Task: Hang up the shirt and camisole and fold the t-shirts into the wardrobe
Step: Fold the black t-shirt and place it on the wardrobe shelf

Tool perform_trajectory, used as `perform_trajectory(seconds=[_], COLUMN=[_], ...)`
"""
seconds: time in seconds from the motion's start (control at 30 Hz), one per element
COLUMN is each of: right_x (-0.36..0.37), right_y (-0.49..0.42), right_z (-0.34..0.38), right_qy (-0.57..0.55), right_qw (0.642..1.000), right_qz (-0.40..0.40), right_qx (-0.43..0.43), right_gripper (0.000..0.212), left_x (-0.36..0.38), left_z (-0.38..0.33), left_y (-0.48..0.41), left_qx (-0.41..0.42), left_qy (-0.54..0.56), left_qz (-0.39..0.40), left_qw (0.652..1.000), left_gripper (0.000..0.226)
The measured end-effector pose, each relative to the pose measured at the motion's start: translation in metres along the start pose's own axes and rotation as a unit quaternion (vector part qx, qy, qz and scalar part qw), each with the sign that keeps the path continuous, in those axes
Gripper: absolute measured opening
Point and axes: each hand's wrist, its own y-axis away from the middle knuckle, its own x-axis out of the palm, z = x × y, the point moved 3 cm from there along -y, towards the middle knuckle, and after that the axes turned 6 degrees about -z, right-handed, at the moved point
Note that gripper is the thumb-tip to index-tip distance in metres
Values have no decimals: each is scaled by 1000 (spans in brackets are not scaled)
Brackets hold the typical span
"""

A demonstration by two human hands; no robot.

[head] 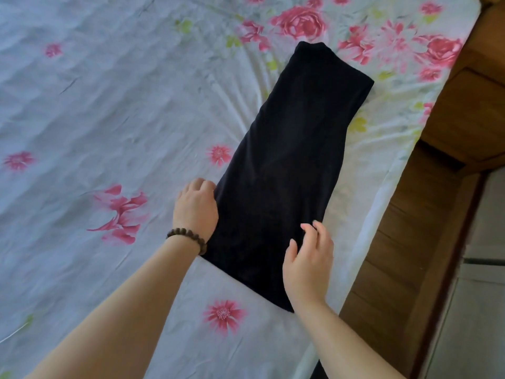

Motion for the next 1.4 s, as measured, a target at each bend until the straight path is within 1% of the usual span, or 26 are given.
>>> perform_trajectory(seconds=[0.03, 0.07, 0.1, 0.17, 0.23, 0.37, 0.43, 0.5, 0.57, 0.63, 0.7, 0.73, 0.8, 0.87, 1.0, 1.1, 1.13, 1.17, 1.2, 1.27, 1.33, 1.37, 1.4], right_x=[12, 24, 38, 59, 66, 50, 41, 36, 33, 36, 43, 49, 61, 76, 104, 117, 120, 121, 121, 117, 110, 107, 106], right_y=[-11, -21, -29, -33, -24, 7, 15, 18, 15, 8, -7, -19, -49, -82, -149, -221, -251, -283, -314, -370, -400, -400, -391], right_z=[7, 13, 16, 9, -9, -41, -46, -43, -31, -13, 7, 17, 34, 46, 60, 65, 64, 61, 57, 46, 39, 42, 49], right_qy=[4, 16, 40, 114, 166, 194, 205, 209, 188, 155, 128, 116, 100, 97, 121, 156, 176, 195, 214, 250, 274, 267, 238], right_qw=[999, 995, 989, 973, 963, 965, 964, 962, 963, 959, 948, 942, 926, 903, 837, 784, 777, 779, 788, 822, 847, 852, 850], right_qz=[12, 32, 61, 114, 127, 123, 128, 141, 145, 162, 172, 176, 181, 196, 259, 275, 271, 254, 233, 214, 208, 201, 193], right_qx=[-52, -96, -129, -166, -169, -130, -110, -100, -124, -174, -234, -261, -315, -370, -466, -534, -540, -539, -528, -464, -405, -402, -428], right_gripper=[37, 40, 45, 55, 64, 74, 75, 74, 69, 63, 54, 51, 50, 51, 56, 64, 65, 65, 66, 68, 69, 69, 67], left_x=[10, 21, 33, 54, 63, 51, 41, 32, 28, 33, 46, 54, 69, 79, 94, 102, 104, 106, 106, 103, 101, 100, 101], left_z=[-11, -19, -21, -9, 16, 53, 54, 39, 13, -18, -42, -50, -54, -53, -50, -52, -52, -53, -54, -63, -76, -85, -95], left_y=[-2, -5, -6, -3, 11, 37, 41, 42, 42, 40, 37, 36, 30, 27, 28, 25, 25, 24, 22, 16, 2, -9, -22], left_qx=[57, 88, 97, 81, 51, -31, -90, -129, -116, -83, -67, -73, -105, -151, -236, -287, -303, -317, -335, -399, -473, -495, -499], left_qy=[10, 12, 2, -44, -92, -132, -153, -144, -115, -84, -66, -57, -41, -47, -78, -105, -117, -128, -130, -110, -83, -73, -70], left_qz=[7, 31, 66, 132, 158, 168, 171, 142, 95, 74, 79, 89, 97, 90, 44, 25, 20, 14, 5, -10, -33, -50, -62], left_qw=[998, 996, 993, 987, 982, 976, 969, 971, 982, 990, 992, 992, 989, 983, 968, 952, 946, 939, 933, 910, 877, 865, 862], left_gripper=[32, 39, 46, 57, 67, 71, 72, 71, 65, 59, 56, 55, 55, 57, 75, 73, 73, 73, 72, 68, 67, 67, 66])
